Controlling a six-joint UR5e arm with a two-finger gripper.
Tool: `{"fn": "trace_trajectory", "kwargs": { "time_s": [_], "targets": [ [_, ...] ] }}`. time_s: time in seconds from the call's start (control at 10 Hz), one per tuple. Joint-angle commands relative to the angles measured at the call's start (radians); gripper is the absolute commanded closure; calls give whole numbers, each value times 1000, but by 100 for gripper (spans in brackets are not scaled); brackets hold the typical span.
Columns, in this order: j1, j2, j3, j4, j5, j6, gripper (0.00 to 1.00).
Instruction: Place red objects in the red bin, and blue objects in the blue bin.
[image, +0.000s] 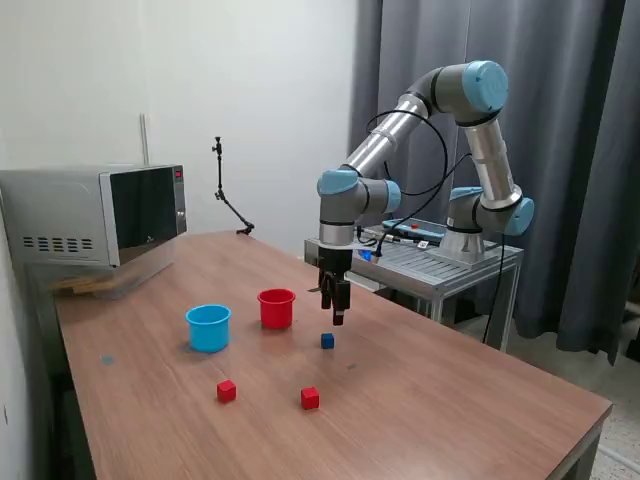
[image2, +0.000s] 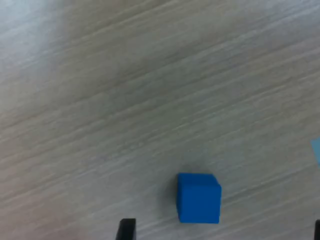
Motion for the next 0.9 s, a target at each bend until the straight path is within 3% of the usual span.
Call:
{"fn": "trace_trajectory", "kwargs": {
  "time_s": [0.0,0.8],
  "targets": [
    [6,20,13,-38,0,1,0],
    [8,90,14,-97,0,2,0]
  ]
}}
